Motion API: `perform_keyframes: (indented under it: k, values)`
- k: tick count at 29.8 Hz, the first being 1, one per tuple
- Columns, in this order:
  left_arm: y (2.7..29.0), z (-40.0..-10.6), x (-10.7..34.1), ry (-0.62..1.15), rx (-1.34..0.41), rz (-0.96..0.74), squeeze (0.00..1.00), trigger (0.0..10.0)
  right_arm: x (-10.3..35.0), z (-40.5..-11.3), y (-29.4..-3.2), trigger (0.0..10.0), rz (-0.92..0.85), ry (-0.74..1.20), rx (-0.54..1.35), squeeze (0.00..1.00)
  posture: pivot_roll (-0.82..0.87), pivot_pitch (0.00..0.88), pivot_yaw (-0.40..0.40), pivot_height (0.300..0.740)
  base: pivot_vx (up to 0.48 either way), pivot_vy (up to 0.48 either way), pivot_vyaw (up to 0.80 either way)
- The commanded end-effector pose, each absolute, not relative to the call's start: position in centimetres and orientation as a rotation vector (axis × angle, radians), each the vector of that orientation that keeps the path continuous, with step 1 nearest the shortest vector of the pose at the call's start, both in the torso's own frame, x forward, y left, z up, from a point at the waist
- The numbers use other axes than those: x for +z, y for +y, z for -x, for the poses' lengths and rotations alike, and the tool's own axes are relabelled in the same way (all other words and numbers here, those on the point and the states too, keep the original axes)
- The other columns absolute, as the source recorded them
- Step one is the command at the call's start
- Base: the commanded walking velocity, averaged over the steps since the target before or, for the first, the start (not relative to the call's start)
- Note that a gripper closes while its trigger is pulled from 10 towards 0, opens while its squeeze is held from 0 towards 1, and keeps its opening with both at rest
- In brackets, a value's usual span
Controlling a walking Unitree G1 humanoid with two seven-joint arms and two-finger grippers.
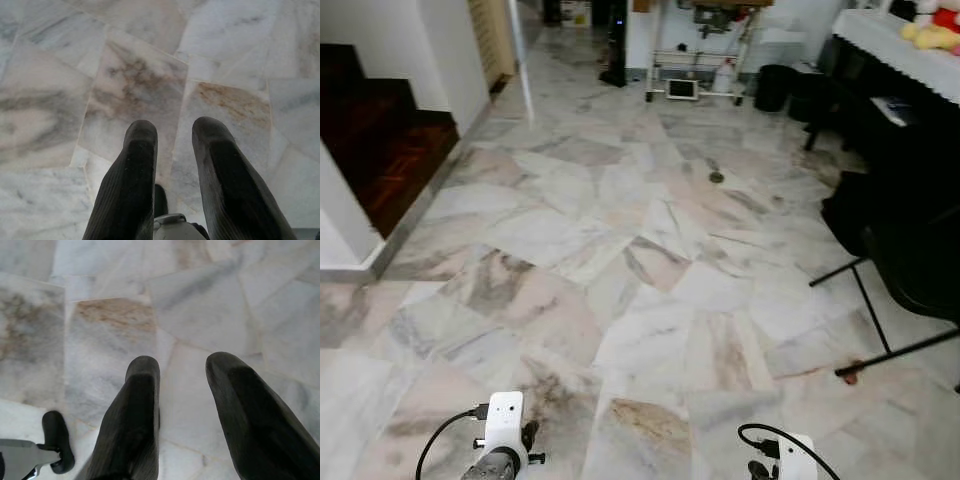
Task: Setting the table
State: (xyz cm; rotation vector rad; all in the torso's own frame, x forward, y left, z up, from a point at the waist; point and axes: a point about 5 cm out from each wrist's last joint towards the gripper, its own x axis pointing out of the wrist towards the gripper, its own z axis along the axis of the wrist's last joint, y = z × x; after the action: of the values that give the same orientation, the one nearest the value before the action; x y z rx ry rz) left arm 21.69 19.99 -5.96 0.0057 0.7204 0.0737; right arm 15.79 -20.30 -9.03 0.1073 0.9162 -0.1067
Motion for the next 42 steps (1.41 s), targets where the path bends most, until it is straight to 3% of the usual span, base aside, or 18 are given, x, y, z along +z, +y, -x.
perform_keyframes:
  k: [1,12,22,28,34,42]
  values:
    - [20.0,-21.1,-6.3,0.748,0.076,-0.017,0.00,10.0,-9.1,-15.3,-21.0,10.0,-0.102,0.934,-0.118,0.00,0.12,0.000,-0.070,0.724,0.000,0.000,-0.65]
    - [20.5,-21.0,-6.4,0.758,0.077,-0.039,0.00,10.0,-9.1,-14.9,-21.6,10.0,-0.087,0.945,-0.110,0.00,0.12,0.000,-0.074,0.724,0.000,0.000,-0.65]
    - [20.7,-21.0,-6.3,0.761,0.071,-0.128,0.00,10.0,-9.8,-14.9,-17.4,10.0,-0.104,0.959,-0.074,0.00,0.12,0.000,-0.075,0.724,0.000,0.000,-0.65]
    - [20.7,-21.3,-6.1,0.752,0.080,-0.127,0.00,10.0,-9.8,-15.2,-15.2,10.0,-0.108,0.954,-0.052,0.00,0.12,0.000,-0.075,0.724,0.000,-0.367,-0.66]
    - [20.6,-21.3,-6.1,0.749,0.076,-0.139,0.00,10.0,-9.7,-15.3,-15.7,10.0,-0.103,0.940,-0.056,0.00,0.12,0.000,-0.075,0.724,0.000,0.000,-0.66]
    - [20.5,-21.4,-6.1,0.748,0.075,-0.136,0.00,10.0,-10.3,-13.4,-16.1,10.0,-0.107,0.955,-0.063,0.00,0.12,0.000,-0.074,0.724,0.000,-0.138,-0.67]
